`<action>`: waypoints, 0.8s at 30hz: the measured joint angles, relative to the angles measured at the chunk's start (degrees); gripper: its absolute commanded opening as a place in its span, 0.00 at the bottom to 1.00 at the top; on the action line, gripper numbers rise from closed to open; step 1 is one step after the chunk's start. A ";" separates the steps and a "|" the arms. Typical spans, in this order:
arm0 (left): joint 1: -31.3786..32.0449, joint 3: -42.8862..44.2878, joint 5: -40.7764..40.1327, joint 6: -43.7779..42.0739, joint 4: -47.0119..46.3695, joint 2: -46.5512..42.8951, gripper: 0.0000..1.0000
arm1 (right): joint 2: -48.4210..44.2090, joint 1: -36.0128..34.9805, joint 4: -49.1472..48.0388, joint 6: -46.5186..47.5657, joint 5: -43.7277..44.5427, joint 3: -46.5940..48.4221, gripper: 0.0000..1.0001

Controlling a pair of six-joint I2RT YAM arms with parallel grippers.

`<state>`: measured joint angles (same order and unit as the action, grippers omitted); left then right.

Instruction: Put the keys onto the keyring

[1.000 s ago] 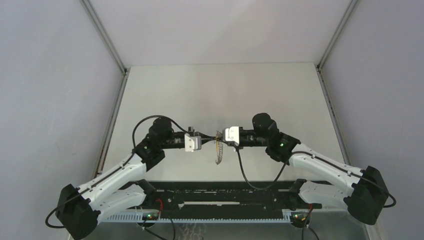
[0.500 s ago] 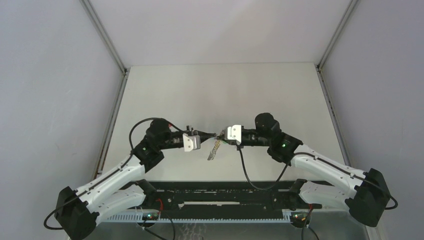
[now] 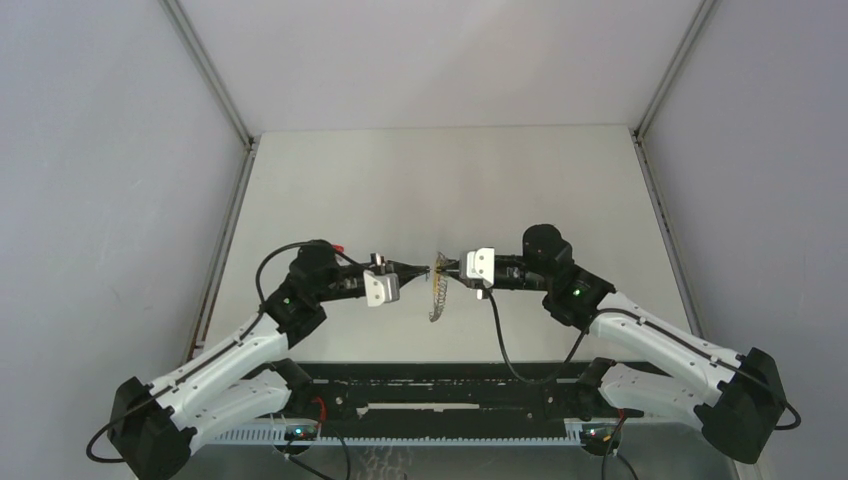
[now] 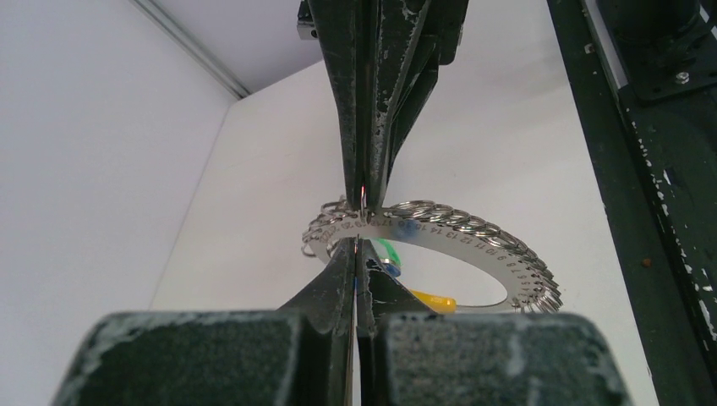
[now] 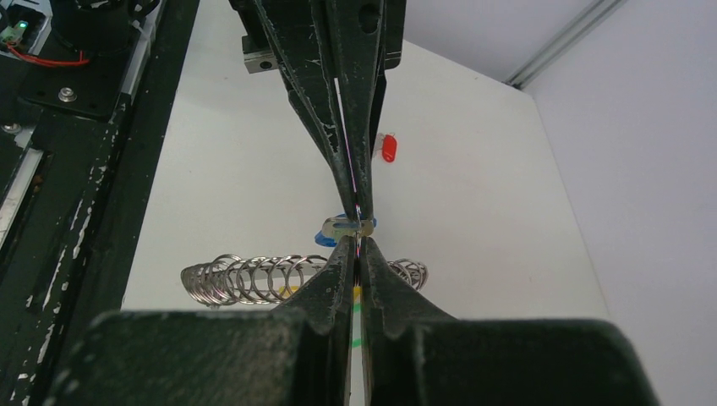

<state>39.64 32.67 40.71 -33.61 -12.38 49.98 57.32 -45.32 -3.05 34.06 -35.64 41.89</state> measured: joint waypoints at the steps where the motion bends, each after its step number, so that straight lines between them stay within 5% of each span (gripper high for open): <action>1: 0.00 -0.24 0.09 0.04 -0.28 -0.28 0.00 | 0.00 0.31 -0.72 -0.04 -0.44 -0.22 0.00; 24: 0.00 -3.85 2.14 5.14 -12.68 -1.95 0.00 | -0.33 6.34 -15.56 -6.93 -12.96 -4.79 0.00</action>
<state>39.64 28.82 42.85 -28.47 -25.06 48.03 56.99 -38.98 -18.61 27.14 -48.60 37.10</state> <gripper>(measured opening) 0.006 0.006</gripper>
